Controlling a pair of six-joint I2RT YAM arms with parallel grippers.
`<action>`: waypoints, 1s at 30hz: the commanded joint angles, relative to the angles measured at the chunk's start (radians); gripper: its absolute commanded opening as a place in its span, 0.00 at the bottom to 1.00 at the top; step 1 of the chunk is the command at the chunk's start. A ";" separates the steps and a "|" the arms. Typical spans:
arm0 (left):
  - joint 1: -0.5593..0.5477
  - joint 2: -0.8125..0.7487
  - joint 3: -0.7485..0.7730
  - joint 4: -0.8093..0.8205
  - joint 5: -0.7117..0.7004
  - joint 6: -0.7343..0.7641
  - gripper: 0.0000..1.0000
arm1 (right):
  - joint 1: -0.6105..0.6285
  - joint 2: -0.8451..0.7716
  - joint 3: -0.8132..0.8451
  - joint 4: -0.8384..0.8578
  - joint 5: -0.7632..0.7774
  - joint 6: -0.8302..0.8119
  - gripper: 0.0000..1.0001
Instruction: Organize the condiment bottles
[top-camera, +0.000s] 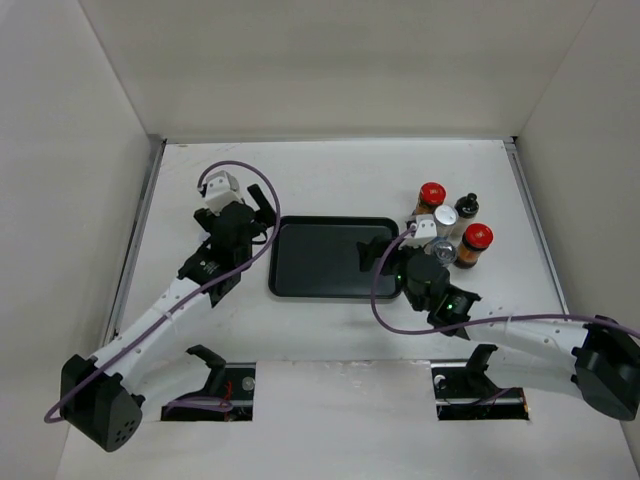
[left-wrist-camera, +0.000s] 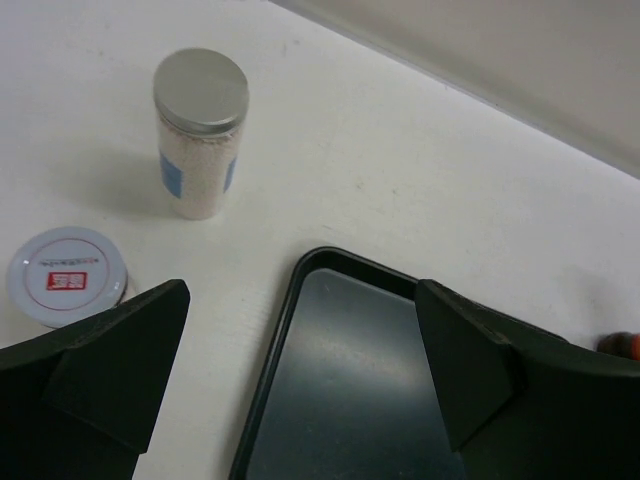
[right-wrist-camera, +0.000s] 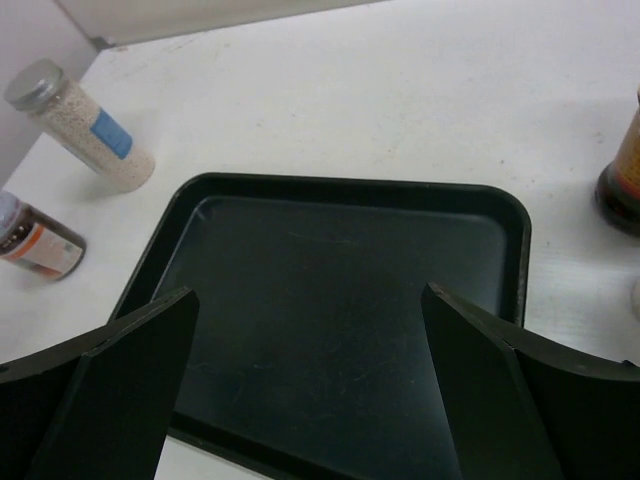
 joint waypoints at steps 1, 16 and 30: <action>0.042 -0.040 0.031 0.026 -0.042 0.074 1.00 | 0.010 0.004 -0.019 0.132 -0.015 -0.007 1.00; 0.233 0.030 0.085 0.092 -0.013 0.194 0.48 | 0.022 0.018 -0.011 0.137 -0.087 0.008 0.54; 0.289 0.427 0.316 0.050 0.055 0.211 0.87 | 0.028 0.073 0.002 0.143 -0.111 -0.004 0.84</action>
